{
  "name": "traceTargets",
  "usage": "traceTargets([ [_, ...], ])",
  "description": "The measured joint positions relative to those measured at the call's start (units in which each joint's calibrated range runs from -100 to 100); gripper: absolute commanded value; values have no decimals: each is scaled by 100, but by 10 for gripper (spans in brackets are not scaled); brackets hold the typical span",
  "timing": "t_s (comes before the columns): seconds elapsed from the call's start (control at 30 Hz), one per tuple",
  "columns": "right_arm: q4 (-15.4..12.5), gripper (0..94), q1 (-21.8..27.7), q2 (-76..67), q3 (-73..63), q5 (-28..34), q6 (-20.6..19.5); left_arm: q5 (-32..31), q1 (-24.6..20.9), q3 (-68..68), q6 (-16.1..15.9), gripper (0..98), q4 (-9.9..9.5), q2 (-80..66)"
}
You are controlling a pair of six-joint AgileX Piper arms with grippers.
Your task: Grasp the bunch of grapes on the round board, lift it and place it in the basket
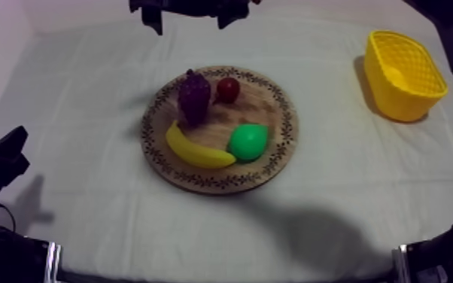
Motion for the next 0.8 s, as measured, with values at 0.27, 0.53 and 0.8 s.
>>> traceTargets([
  [0.27, -34, 750, 47, 142, 106, -207, -87, 0, 0, 0, 0, 1, 0, 0],
  [0.53, -74, 746, 140, 570, 98, -332, -142, 0, 0, 0, 0, 1, 0, 0],
  [0.8, -93, 735, 190, 1185, -79, -539, -248, 0, 0, 0, 0, 1, 0, 0],
])
